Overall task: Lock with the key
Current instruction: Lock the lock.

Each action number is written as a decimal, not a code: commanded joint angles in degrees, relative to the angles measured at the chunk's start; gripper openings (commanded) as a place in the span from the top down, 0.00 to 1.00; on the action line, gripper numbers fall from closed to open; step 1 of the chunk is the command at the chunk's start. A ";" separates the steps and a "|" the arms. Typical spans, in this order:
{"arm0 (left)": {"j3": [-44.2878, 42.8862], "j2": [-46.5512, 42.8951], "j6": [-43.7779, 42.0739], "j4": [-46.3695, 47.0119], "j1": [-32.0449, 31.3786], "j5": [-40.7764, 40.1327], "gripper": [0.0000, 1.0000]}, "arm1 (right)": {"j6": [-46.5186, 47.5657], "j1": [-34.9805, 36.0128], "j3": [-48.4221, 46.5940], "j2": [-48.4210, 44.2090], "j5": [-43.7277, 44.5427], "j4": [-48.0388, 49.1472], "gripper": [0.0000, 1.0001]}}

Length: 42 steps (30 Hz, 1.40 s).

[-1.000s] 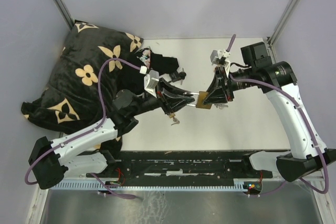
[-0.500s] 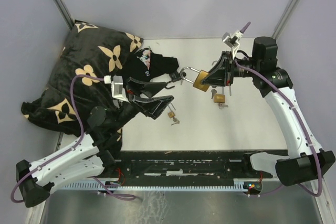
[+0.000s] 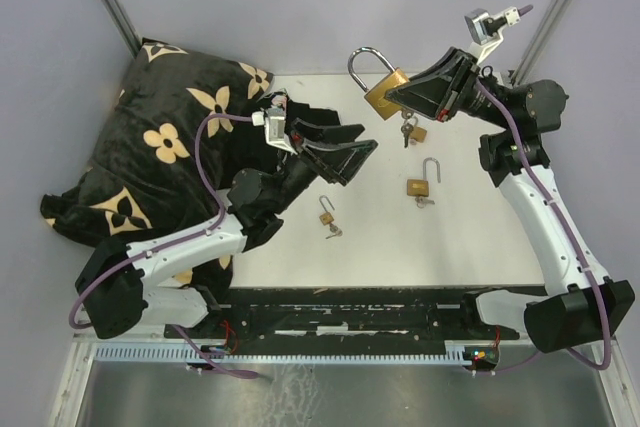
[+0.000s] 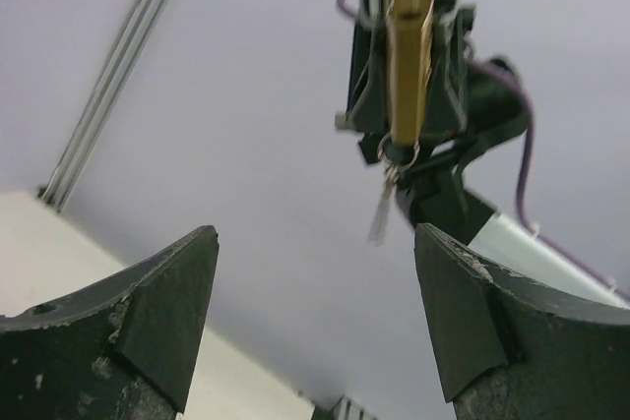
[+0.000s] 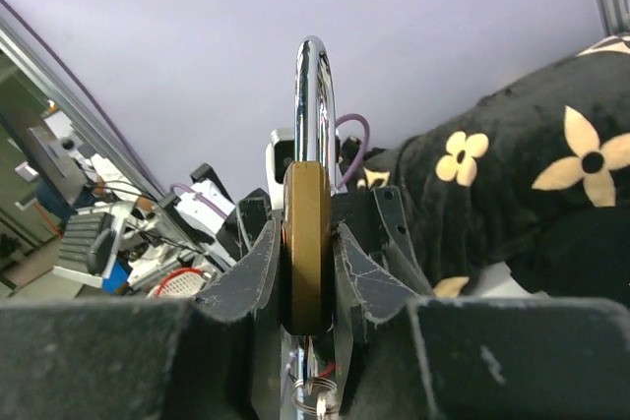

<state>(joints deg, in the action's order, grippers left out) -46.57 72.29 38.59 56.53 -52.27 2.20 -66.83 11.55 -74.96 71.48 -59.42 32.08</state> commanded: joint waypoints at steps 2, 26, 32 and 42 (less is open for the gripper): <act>-7.43 1.88 3.37 13.14 -0.46 -1.75 0.14 | -8.76 -0.04 0.60 -3.48 5.23 13.18 0.98; -15.85 8.59 5.72 10.60 -2.29 1.34 0.52 | -8.28 0.05 3.61 -4.45 4.69 13.41 0.98; -16.27 7.92 4.30 6.51 -2.27 3.13 0.80 | -1.47 0.05 2.99 -6.17 1.12 7.21 0.95; -12.19 1.70 -1.92 -2.41 -1.48 9.05 0.97 | 8.15 -0.54 -2.78 -6.04 -4.52 -8.36 0.63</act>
<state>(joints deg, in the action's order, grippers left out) -59.29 78.26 42.70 58.63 -54.37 7.22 -63.79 11.44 -72.44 66.70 -62.48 28.38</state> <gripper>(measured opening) 0.126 0.316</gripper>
